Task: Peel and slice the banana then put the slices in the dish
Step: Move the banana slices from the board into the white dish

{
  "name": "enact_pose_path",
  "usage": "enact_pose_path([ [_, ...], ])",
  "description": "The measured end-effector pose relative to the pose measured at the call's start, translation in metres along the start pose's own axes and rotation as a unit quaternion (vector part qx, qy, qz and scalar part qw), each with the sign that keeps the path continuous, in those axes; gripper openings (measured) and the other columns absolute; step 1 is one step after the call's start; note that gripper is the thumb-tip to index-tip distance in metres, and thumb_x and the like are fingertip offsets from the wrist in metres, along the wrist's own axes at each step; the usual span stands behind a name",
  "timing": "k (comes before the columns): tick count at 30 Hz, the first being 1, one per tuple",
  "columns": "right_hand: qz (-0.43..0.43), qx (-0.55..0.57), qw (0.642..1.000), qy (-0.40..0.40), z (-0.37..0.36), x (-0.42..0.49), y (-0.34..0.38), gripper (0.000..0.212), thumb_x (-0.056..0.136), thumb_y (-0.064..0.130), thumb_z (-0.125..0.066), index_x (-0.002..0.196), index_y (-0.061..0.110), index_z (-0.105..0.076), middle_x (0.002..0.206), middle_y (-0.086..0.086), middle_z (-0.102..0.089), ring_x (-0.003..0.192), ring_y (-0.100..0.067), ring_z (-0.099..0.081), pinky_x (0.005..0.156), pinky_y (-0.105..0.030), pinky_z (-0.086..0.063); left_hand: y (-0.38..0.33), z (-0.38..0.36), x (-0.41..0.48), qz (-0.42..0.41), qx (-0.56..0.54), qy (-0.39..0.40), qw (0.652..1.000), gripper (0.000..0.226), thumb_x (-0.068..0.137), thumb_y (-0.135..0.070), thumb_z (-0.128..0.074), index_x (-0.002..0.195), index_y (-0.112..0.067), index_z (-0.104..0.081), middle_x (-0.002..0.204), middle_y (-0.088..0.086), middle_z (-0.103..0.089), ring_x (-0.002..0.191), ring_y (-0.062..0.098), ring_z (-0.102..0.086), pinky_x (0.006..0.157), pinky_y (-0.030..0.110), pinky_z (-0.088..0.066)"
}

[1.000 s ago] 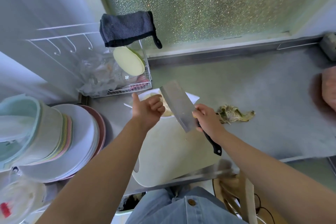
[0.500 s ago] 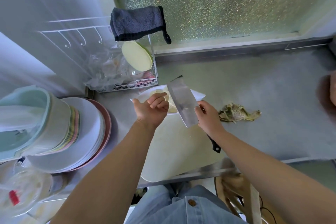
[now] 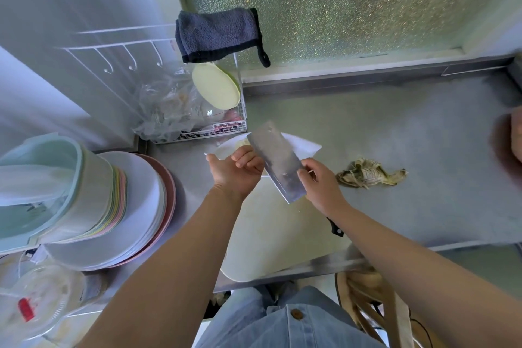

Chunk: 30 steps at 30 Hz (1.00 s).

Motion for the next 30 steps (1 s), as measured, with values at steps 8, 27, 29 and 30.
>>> enact_pose_path([
  [8,-0.053,0.068,0.996,0.011,0.000,0.003,-0.008,0.012,0.092,0.013,-0.048,0.082,0.013,-0.055,0.058,0.012,-0.043,0.054,-0.011,-0.036,0.059,-0.025,-0.031,-0.007,0.001,-0.001,-0.008,0.086,-0.022,0.996,0.079,0.081,-0.081,-0.004,0.100,-0.013,-0.039,0.044,-0.004,-0.033,0.031,0.012,-0.028,0.037,0.019,-0.028],
  [27,-0.062,-0.049,0.996,0.044,-0.017,-0.029,-0.039,0.015,0.094,0.013,-0.044,0.091,0.007,-0.057,0.082,-0.012,-0.057,0.070,-0.019,-0.049,0.061,-0.027,-0.036,-0.026,0.069,0.002,-0.170,0.738,-0.168,0.632,0.046,0.095,-0.025,-0.045,0.140,-0.032,-0.040,0.128,0.006,-0.053,0.109,0.026,-0.056,0.093,0.042,-0.049],
  [29,-0.062,-0.061,0.996,0.037,-0.013,-0.033,-0.042,0.015,0.094,0.013,-0.044,0.091,0.007,-0.057,0.083,-0.013,-0.058,0.074,-0.022,-0.052,0.062,-0.028,-0.037,-0.025,0.070,0.003,-0.163,0.730,-0.167,0.643,0.048,0.096,-0.024,-0.046,0.143,-0.029,-0.038,0.135,0.002,-0.050,0.118,0.027,-0.053,0.100,0.046,-0.046],
  [30,-0.066,-0.064,0.995,0.034,-0.011,-0.036,-0.044,0.015,0.094,0.013,-0.044,0.091,0.006,-0.057,0.083,-0.013,-0.058,0.074,-0.024,-0.053,0.062,-0.028,-0.037,-0.025,0.071,0.003,-0.162,0.729,-0.166,0.644,0.050,0.095,-0.024,-0.046,0.144,-0.029,-0.037,0.137,0.001,-0.049,0.121,0.027,-0.052,0.101,0.048,-0.045],
])
Point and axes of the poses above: each hand's wrist, its own x-axis towards the middle knuckle, its own z-axis out of the back of the hand, y = z × x, the point moved 2 cm from there along x, towards the middle knuckle
